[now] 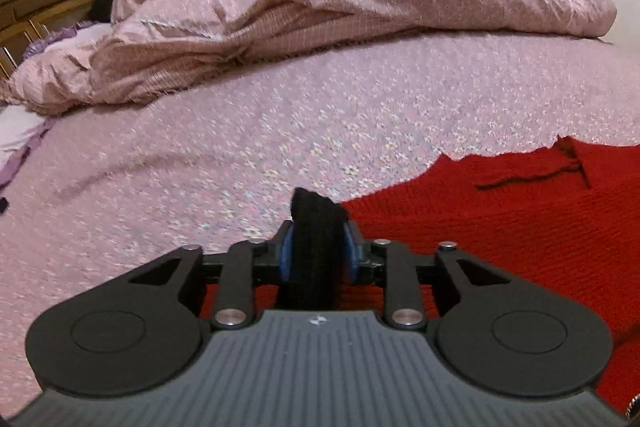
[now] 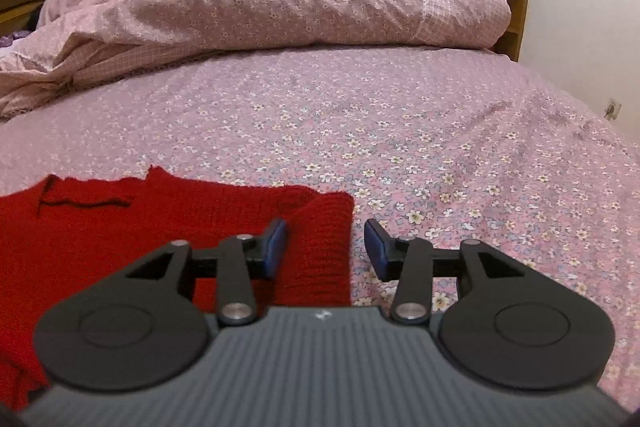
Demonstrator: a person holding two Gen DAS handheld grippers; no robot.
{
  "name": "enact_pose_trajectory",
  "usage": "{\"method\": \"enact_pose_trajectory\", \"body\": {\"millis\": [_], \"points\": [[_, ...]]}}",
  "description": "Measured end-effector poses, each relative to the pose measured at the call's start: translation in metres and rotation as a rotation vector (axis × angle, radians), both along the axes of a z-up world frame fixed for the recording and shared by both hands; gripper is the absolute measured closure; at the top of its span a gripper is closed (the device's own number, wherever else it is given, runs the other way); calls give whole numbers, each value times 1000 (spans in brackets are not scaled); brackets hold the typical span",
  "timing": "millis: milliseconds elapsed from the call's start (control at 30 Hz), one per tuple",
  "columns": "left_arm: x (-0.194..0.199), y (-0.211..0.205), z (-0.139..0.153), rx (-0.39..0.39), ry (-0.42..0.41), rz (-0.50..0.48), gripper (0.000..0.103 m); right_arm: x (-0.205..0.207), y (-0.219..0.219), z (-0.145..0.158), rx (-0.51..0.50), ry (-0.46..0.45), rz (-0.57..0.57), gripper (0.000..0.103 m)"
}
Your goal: Fold small clothes
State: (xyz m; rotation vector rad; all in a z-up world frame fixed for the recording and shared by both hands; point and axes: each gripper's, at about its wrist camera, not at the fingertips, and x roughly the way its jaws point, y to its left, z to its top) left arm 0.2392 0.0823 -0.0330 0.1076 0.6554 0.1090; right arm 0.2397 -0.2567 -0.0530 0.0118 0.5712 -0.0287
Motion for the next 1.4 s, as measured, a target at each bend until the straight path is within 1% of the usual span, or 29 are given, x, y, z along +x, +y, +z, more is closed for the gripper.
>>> {"method": "enact_pose_trajectory", "body": {"millis": [100,167,233,300,433,500,567,600,633,700,733,800,833,933,1067,1167,1400], "points": [[-13,4,12,-5,-7,22,62,-13,2,13,-3,-17,-11,57],[-22,8,17,-34,0,30,53,-24,3,23,3,-33,-11,57],[-31,10,18,-64,17,28,50,-37,4,30,23,-43,3,57],[-36,10,15,-77,43,38,49,-48,5,33,43,-32,24,57],[-37,12,0,-75,98,80,47,-60,10,24,67,42,65,57],[-37,15,-5,-87,98,97,42,-60,11,14,66,80,62,57],[-36,18,-9,-91,95,108,35,-57,11,1,64,115,46,57],[-36,19,-9,-90,94,113,34,-56,11,-5,63,104,44,54],[-38,20,-8,-91,96,121,33,-57,11,-9,61,84,41,53],[-41,21,-4,-91,102,140,33,-55,10,-15,62,74,17,40],[-45,22,0,-88,105,151,33,-53,7,-17,84,81,0,39],[-54,24,6,-80,105,170,33,-53,-2,-19,163,84,-19,38],[-61,27,10,-74,103,176,33,-54,-4,-18,172,85,-17,38],[-82,37,20,-57,101,204,33,-58,-1,-14,159,88,-13,38],[-111,60,33,-63,94,268,32,-70,2,-5,168,79,-17,37],[-135,72,42,-58,82,309,31,-82,5,5,164,60,4,37],[-188,78,51,-79,62,355,31,-114,15,29,155,4,42,37]]}}
